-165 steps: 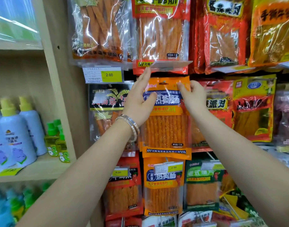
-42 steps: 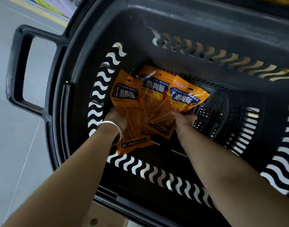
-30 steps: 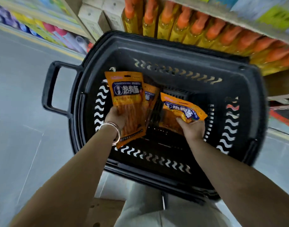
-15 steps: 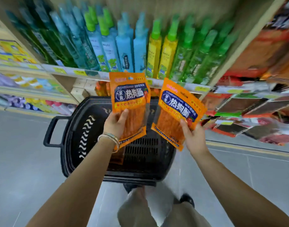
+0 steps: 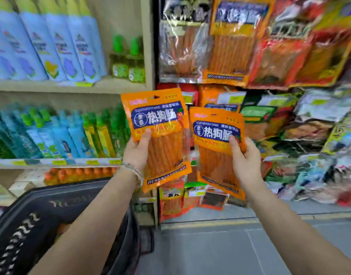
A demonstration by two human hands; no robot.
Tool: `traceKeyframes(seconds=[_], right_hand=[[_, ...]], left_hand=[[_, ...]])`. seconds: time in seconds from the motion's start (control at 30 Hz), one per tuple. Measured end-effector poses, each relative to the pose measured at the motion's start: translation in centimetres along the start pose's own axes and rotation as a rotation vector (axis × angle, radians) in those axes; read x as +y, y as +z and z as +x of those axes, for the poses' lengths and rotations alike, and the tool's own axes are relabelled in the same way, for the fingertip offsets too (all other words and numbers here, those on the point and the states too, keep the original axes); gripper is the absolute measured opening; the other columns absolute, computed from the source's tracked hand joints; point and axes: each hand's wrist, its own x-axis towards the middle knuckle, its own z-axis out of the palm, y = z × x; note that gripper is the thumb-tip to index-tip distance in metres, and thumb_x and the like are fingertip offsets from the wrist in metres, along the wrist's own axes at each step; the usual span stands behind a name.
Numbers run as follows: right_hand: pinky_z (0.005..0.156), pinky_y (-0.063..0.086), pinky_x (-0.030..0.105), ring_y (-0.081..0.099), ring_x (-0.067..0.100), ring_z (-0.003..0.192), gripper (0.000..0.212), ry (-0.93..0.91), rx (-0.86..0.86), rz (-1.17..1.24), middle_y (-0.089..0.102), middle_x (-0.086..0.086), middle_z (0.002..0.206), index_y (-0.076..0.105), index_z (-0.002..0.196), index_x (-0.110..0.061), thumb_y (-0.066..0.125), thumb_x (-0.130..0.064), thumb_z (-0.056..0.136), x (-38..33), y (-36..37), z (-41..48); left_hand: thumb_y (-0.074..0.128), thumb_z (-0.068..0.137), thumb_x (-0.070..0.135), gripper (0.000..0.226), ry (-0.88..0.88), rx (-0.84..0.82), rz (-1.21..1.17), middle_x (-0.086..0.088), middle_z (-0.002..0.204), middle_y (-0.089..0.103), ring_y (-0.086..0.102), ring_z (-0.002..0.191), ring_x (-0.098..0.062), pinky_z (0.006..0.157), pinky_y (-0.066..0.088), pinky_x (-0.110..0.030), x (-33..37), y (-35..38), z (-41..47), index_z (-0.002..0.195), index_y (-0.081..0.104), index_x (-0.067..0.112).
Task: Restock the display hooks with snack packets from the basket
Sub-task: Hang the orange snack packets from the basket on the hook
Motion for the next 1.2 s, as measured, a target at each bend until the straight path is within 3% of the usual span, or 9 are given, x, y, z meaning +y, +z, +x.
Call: traceKeyframes(seconds=[0.1, 0.27, 0.33, 0.43, 0.6, 0.77, 0.87, 1.0, 1.2], right_hand=[[0.066, 0.038, 0.009, 0.051, -0.019, 0.070, 0.012, -0.043, 0.087, 0.050, 0.057, -0.020, 0.080, 0.057, 0.089, -0.031, 0.053, -0.023, 0.097, -1.8, -2.4, 4.0], [0.067, 0.041, 0.005, 0.054, -0.013, 0.075, 0.008, -0.069, 0.184, 0.142, 0.062, -0.022, 0.086, 0.062, 0.091, -0.031, 0.055, -0.029, 0.095, -4.3, -4.3, 10.9], [0.063, 0.039, 0.000, 0.054, -0.016, 0.075, 0.011, -0.079, 0.204, 0.178, 0.061, -0.023, 0.088, 0.060, 0.087, -0.034, 0.053, -0.031, 0.094, -5.6, -4.7, 13.6], [0.062, 0.041, 0.016, 0.050, -0.012, 0.060, 0.016, -0.087, 0.225, 0.223, 0.059, -0.018, 0.075, 0.056, 0.076, -0.032, 0.053, -0.030, 0.092, -7.3, -4.9, 17.9], [0.067, 0.040, 0.027, 0.053, 0.004, 0.068, 0.015, -0.067, 0.207, 0.336, 0.058, -0.015, 0.070, 0.057, 0.074, -0.025, 0.055, -0.028, 0.089, -9.9, -4.2, 24.5], [0.059, 0.044, 0.018, 0.059, 0.002, 0.062, 0.014, -0.041, 0.151, 0.408, 0.064, -0.013, 0.069, 0.059, 0.075, -0.022, 0.055, -0.025, 0.089, -11.1, -2.8, 28.6], [0.073, 0.042, 0.030, 0.056, 0.015, 0.079, 0.012, -0.016, 0.099, 0.392, 0.062, 0.000, 0.084, 0.057, 0.078, -0.022, 0.054, -0.026, 0.089, -10.9, -2.0, 30.2], [0.076, 0.044, 0.036, 0.057, 0.022, 0.082, 0.014, 0.013, 0.051, 0.421, 0.061, 0.004, 0.085, 0.058, 0.077, -0.021, 0.052, -0.022, 0.090, -10.5, -1.6, 31.4], [0.071, 0.046, 0.027, 0.058, 0.012, 0.079, 0.009, -0.002, 0.069, 0.336, 0.062, -0.007, 0.082, 0.058, 0.082, -0.026, 0.057, -0.029, 0.090, -9.0, -1.4, 32.7]], left_hand=[[0.050, 0.091, 0.049, 0.030, 0.122, -0.052, -0.003, 0.010, 0.097, 0.060, 0.054, 0.092, -0.008, 0.071, 0.035, -0.012, 3.7, 3.3, 0.7, 0.105, 0.065, 0.027], [0.054, 0.092, 0.038, 0.023, 0.294, -0.127, -0.067, 0.007, 0.105, 0.067, 0.062, 0.099, -0.011, 0.087, 0.046, -0.026, 9.1, 6.9, 3.0, 0.109, 0.064, 0.026], [0.058, 0.091, 0.032, 0.006, 0.310, -0.131, -0.145, 0.020, 0.087, 0.070, 0.065, 0.082, 0.003, 0.074, 0.050, -0.015, 10.9, 7.9, 4.2, 0.091, 0.064, 0.031], [0.061, 0.087, 0.028, 0.012, 0.336, -0.055, -0.230, 0.031, 0.059, 0.063, 0.058, 0.055, 0.014, 0.046, 0.041, -0.004, 13.3, 9.2, 6.3, 0.075, 0.062, 0.030], [0.062, 0.068, 0.051, 0.009, 0.355, -0.053, -0.227, 0.021, 0.073, 0.070, 0.068, 0.076, -0.006, 0.072, 0.051, -0.030, 15.8, 10.9, 10.0, 0.074, 0.068, 0.047], [0.064, 0.072, 0.046, 0.011, 0.380, -0.149, -0.280, 0.015, 0.081, 0.073, 0.070, 0.074, -0.006, 0.069, 0.052, -0.033, 17.6, 12.6, 11.9, 0.078, 0.070, 0.040], [0.065, 0.078, 0.041, 0.010, 0.378, -0.164, -0.287, 0.014, 0.079, 0.073, 0.070, 0.072, -0.007, 0.067, 0.052, -0.032, 18.2, 13.3, 12.8, 0.078, 0.069, 0.032], [0.064, 0.080, 0.039, 0.009, 0.396, -0.202, -0.291, 0.013, 0.080, 0.073, 0.070, 0.073, -0.008, 0.066, 0.053, -0.031, 18.8, 14.4, 13.3, 0.082, 0.068, 0.031], [0.064, 0.066, 0.055, 0.038, 0.364, -0.224, -0.248, 0.010, 0.087, 0.073, 0.070, 0.084, -0.015, 0.075, 0.055, -0.039, 19.4, 16.0, 13.5, 0.096, 0.064, 0.031]])
